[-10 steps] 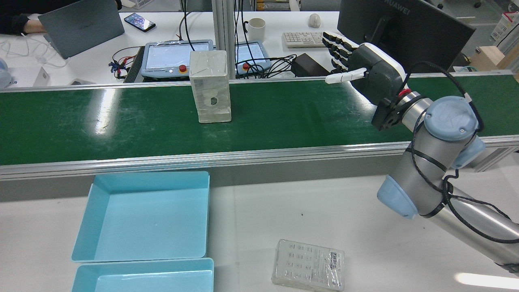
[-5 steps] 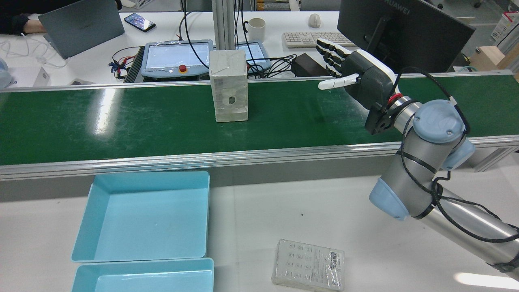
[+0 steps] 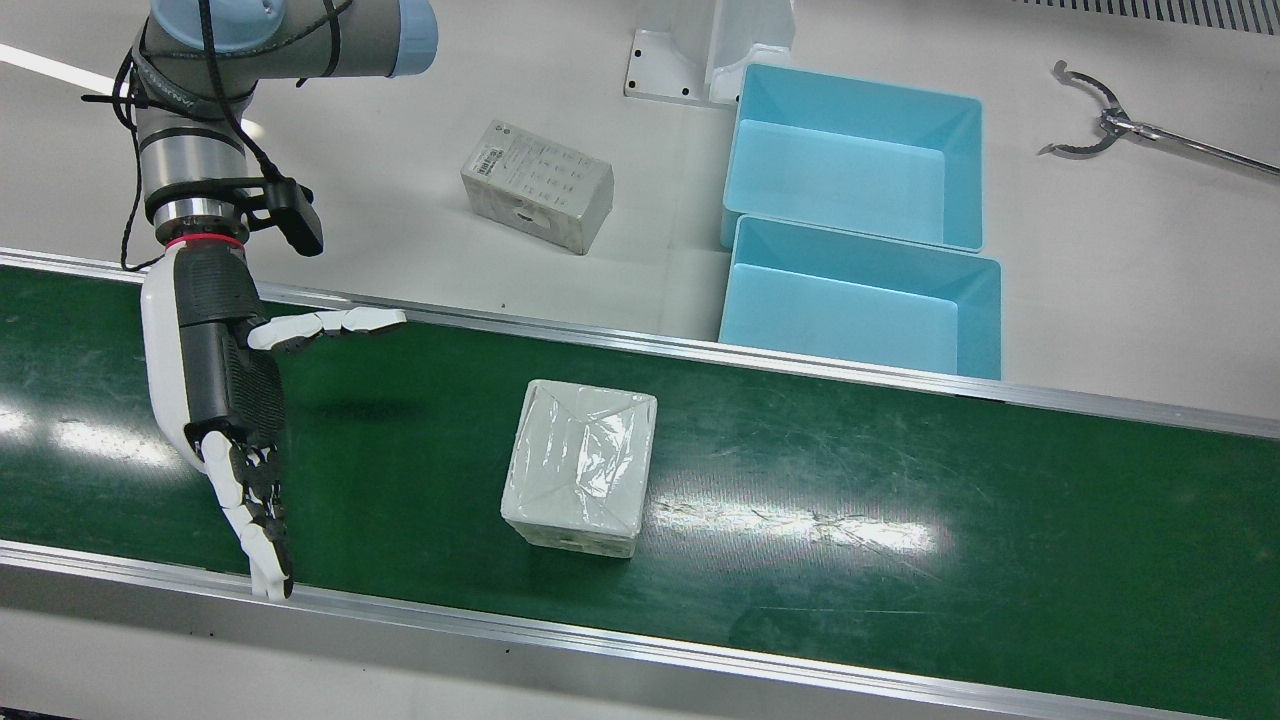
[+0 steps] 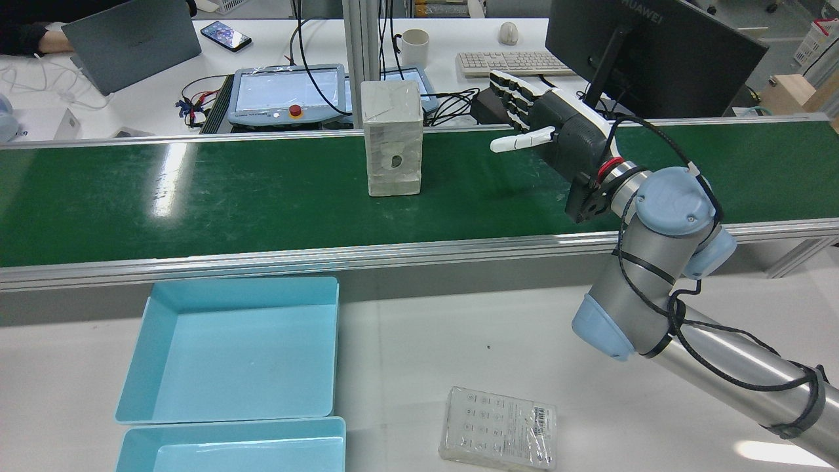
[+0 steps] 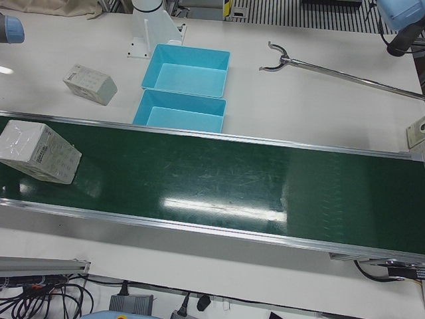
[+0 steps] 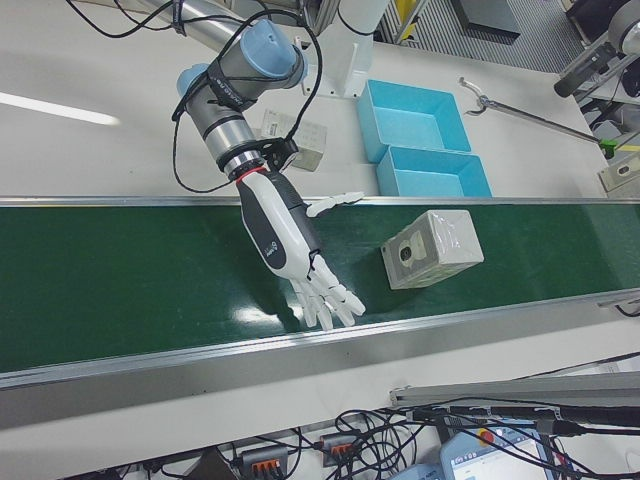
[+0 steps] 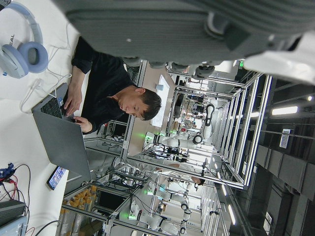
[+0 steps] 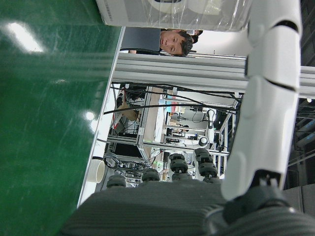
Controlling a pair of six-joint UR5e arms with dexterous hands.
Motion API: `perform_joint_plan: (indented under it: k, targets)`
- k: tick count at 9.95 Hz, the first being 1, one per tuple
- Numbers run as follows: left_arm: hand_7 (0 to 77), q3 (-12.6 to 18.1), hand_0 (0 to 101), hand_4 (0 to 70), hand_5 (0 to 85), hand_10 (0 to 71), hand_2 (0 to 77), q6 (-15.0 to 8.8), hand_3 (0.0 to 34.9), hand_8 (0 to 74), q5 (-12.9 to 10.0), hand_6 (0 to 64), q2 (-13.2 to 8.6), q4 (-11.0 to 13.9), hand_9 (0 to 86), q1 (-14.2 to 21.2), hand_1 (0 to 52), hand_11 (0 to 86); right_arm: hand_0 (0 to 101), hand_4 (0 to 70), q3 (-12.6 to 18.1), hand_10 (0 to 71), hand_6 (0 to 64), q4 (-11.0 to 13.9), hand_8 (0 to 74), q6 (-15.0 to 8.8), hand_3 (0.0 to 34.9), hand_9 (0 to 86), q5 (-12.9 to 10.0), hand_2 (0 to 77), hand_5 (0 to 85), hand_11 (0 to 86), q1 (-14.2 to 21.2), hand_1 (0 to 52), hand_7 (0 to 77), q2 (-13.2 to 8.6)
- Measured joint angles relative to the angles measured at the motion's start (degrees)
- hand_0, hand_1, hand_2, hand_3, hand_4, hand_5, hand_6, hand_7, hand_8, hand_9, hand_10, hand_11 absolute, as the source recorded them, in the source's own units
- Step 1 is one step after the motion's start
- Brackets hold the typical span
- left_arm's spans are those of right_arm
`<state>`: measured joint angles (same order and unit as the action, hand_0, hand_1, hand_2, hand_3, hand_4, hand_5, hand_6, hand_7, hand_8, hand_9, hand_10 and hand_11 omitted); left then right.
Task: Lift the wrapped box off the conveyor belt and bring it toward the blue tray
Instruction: 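Move the right hand onto the approaching plastic-wrapped white box and grasp it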
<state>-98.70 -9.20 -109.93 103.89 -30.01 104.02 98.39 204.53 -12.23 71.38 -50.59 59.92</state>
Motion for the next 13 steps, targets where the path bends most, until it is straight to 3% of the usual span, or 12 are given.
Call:
perform_joint_plan:
  k: [4,8,13]
  targets:
    - [0.0,0.00,0,0.0,1.1,0.0,1.1,0.00,0.0,0.0,0.00,0.0,0.00,0.00,0.0,0.00,0.0,0.0,46,3.3,-1.00,0.0,0.0,0.04,1.1,-0.10,10.2,1.1,-4.03,10.4,10.4,1.1,3.30,12.0,0.5,-1.79]
    - [0.0,0.00,0,0.0,1.1,0.0,1.1,0.00,0.0,0.0,0.00,0.0,0.00,0.00,0.0,0.00,0.0,0.0,46,4.9,-3.29,0.0,0.0,0.05,0.5,-0.15,10.0,1.6,-5.14,11.4,9.8,1.1,4.14,12.0,0.5,-4.29]
    - [0.5,0.00,0,0.0,1.1,0.5,0.5,0.00,0.0,0.0,0.00,0.0,0.00,0.00,0.0,0.00,0.0,0.0,46,4.9,-3.97,0.0,0.0,-0.19,1.1,-0.16,10.0,1.6,-5.71,12.0,9.8,1.1,4.35,12.0,1.1,-4.78]
